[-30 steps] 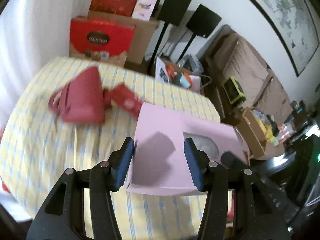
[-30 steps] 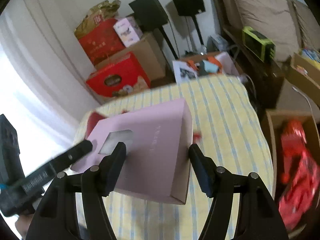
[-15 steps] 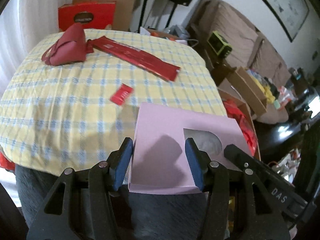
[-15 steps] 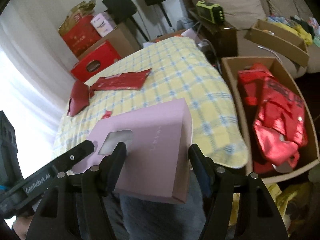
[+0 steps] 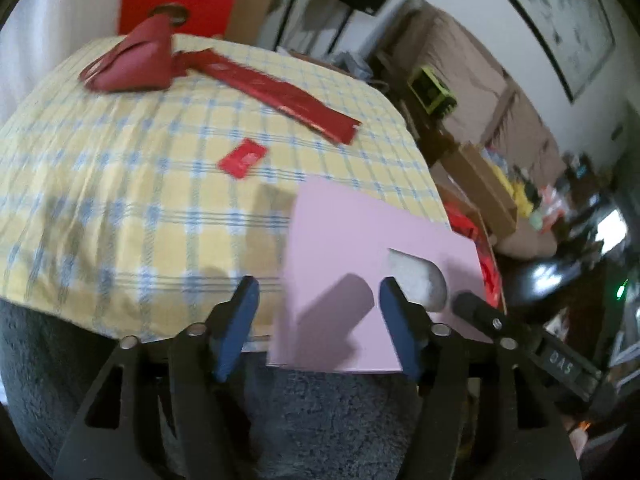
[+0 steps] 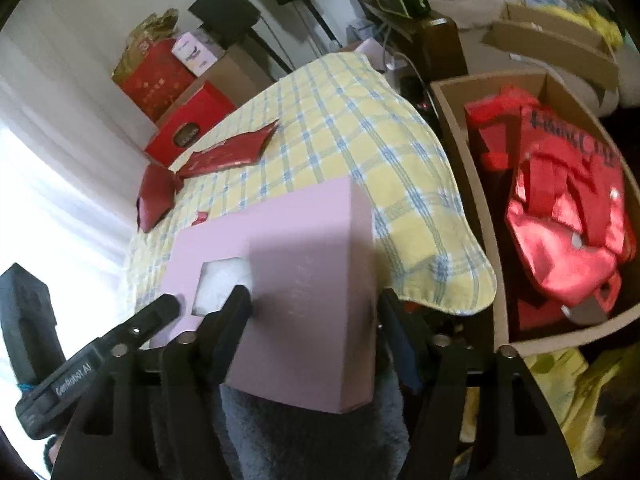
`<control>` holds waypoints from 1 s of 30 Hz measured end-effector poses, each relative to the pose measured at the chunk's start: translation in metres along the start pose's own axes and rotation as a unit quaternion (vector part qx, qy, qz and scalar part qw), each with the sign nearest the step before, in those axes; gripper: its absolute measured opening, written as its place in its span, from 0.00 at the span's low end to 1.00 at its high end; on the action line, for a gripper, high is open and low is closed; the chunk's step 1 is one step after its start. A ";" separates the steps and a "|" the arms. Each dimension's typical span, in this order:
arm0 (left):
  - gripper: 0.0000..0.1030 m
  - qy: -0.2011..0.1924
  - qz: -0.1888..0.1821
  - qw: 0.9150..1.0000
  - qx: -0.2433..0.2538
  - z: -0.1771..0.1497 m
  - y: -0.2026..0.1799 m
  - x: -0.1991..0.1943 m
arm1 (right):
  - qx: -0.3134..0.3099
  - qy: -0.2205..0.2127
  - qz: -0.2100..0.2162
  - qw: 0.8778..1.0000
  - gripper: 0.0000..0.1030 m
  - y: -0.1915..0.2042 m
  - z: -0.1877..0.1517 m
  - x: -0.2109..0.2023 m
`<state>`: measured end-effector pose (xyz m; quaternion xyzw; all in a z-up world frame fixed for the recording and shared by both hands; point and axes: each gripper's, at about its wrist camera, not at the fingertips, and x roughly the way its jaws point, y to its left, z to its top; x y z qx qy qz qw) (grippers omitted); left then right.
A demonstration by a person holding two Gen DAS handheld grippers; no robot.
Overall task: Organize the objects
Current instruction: 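Lift the pink box off the table with both grippers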
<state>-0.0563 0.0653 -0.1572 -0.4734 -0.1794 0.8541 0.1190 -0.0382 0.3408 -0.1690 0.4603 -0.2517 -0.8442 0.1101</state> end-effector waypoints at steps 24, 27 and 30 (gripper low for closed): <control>0.72 0.065 -0.042 0.997 0.003 -0.010 -0.010 0.011 | 0.081 0.040 0.122 0.988 0.63 -0.028 -0.011 -0.001; 0.72 0.047 -0.038 0.998 0.013 -0.009 -0.017 0.000 | 0.078 0.031 0.128 0.988 0.63 -0.024 -0.007 -0.007; 0.73 0.032 -0.039 0.999 0.021 -0.007 -0.022 -0.010 | 0.072 0.021 0.132 0.988 0.63 -0.019 -0.005 -0.015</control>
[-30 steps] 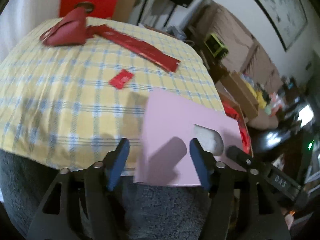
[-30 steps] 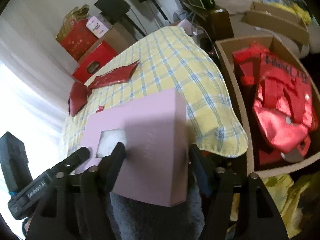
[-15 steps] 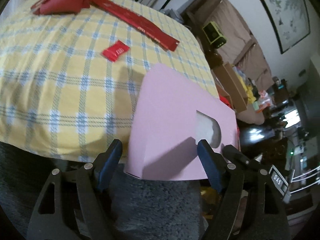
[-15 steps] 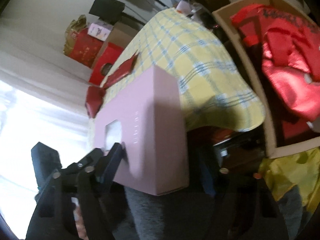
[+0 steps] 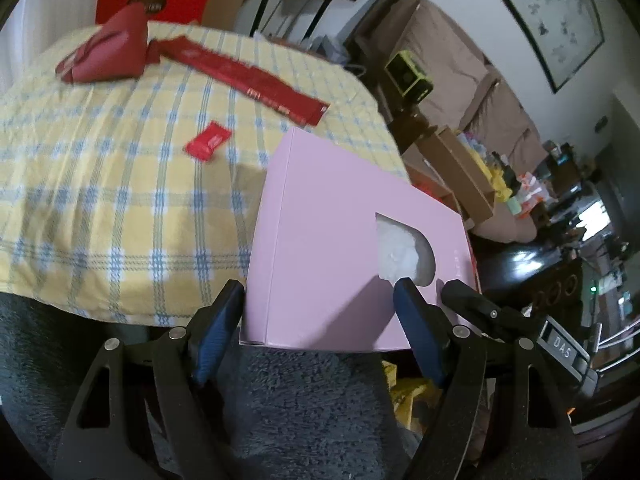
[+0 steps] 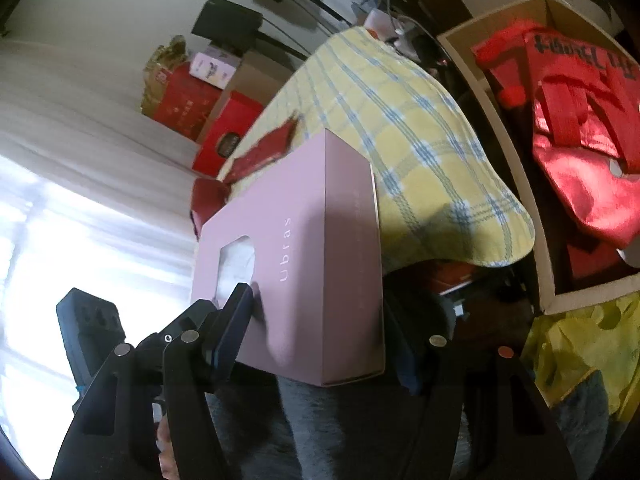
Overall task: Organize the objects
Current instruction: 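Lift the pink box off the table with both grippers, then carry the pink box with both grippers over the cardboard box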
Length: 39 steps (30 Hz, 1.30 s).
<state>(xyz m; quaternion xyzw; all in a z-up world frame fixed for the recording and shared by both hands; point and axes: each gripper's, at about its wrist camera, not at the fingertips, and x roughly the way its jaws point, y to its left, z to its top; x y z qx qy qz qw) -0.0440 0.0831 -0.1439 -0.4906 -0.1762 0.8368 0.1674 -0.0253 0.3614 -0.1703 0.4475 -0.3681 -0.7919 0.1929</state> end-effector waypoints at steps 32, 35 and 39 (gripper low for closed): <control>0.73 -0.071 -0.064 0.995 0.037 0.014 -0.022 -0.051 | -0.079 -0.062 -0.021 0.995 0.64 0.067 0.001 -0.053; 0.73 -0.083 -0.071 0.993 0.049 0.015 -0.028 -0.060 | -0.089 -0.072 -0.018 0.993 0.64 0.075 0.002 -0.063; 0.73 -0.101 -0.089 0.989 0.064 0.021 -0.032 -0.078 | -0.115 -0.084 -0.010 0.990 0.64 0.092 0.005 -0.076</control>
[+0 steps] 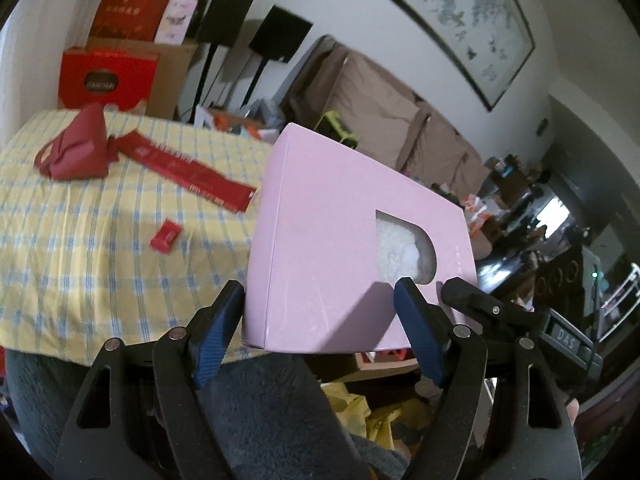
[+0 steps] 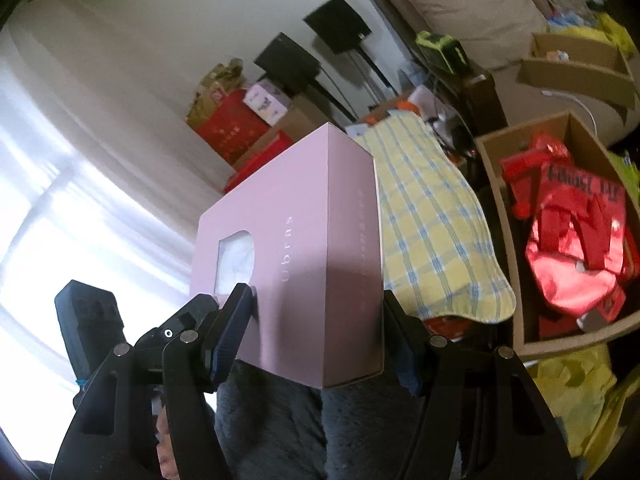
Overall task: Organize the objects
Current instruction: 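Carry the pink box with both grippers over the cardboard box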
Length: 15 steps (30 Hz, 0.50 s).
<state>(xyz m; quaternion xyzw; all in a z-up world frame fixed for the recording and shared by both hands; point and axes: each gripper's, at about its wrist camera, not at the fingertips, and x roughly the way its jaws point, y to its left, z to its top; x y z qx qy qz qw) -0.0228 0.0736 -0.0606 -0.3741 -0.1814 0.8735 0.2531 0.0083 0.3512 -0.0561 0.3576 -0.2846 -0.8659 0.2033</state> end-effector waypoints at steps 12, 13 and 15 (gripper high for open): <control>0.73 -0.063 -0.006 0.998 0.024 0.018 -0.022 -0.043 | -0.050 -0.034 0.029 0.998 0.64 0.037 0.021 -0.024; 0.73 -0.064 -0.007 0.998 0.024 0.019 -0.025 -0.044 | -0.053 -0.033 0.028 0.998 0.64 0.038 0.023 -0.026; 0.73 -0.068 -0.010 0.997 0.023 0.018 -0.028 -0.047 | -0.057 -0.033 0.027 0.997 0.64 0.040 0.025 -0.031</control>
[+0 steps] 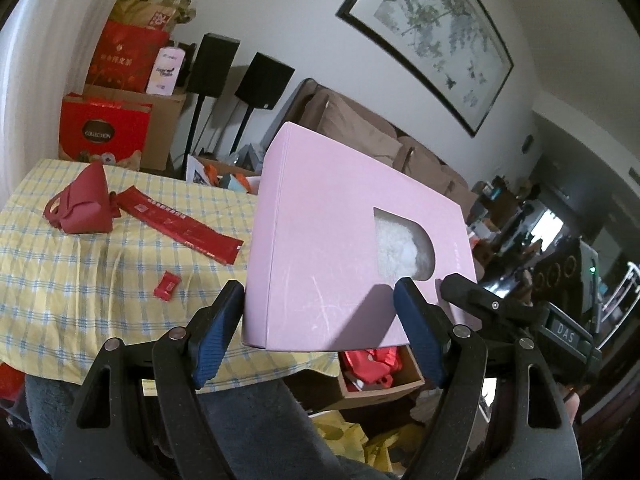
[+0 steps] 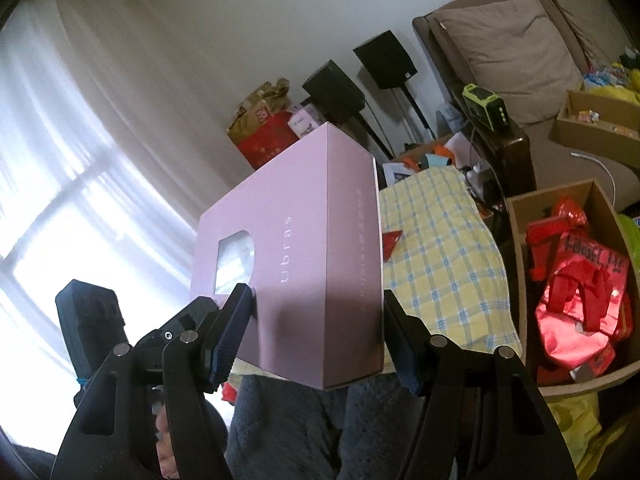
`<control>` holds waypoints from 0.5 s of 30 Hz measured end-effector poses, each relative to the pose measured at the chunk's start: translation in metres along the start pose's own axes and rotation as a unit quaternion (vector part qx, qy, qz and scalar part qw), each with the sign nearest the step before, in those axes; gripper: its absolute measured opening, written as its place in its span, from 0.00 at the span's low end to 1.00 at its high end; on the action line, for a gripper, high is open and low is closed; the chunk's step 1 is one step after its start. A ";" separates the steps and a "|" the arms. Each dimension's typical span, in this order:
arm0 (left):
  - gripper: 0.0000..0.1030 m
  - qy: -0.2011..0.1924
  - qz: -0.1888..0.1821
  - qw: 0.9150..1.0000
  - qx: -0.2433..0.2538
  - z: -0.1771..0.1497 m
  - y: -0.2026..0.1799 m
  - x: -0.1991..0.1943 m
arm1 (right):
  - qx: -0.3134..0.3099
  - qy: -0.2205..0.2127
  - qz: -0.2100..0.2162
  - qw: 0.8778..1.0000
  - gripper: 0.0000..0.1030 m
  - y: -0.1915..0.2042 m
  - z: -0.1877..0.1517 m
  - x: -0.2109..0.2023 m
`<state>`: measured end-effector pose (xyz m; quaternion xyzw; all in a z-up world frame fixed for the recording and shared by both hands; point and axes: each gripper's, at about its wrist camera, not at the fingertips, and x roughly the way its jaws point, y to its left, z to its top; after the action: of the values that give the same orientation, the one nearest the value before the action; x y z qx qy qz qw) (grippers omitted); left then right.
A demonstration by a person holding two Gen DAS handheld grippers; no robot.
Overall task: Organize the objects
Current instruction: 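Carry the pink box with both grippers over the cardboard box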
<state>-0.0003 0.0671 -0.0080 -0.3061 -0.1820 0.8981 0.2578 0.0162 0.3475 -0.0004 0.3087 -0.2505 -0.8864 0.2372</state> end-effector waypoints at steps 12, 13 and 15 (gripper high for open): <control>0.73 0.018 -0.013 0.999 0.036 -0.016 -0.040 0.019 | 0.025 -0.030 -0.006 0.999 0.64 -0.033 -0.018 -0.039; 0.73 0.020 -0.010 0.999 0.043 -0.017 -0.046 0.021 | 0.030 -0.031 -0.002 0.999 0.64 -0.038 -0.019 -0.042; 0.73 0.022 -0.003 0.998 0.051 -0.019 -0.055 0.024 | 0.042 -0.033 0.004 0.999 0.64 -0.047 -0.020 -0.046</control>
<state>0.0148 0.1283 -0.0070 -0.3118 -0.1316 0.8984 0.2799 0.0490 0.4039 -0.0220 0.2883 -0.2961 -0.8838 0.2191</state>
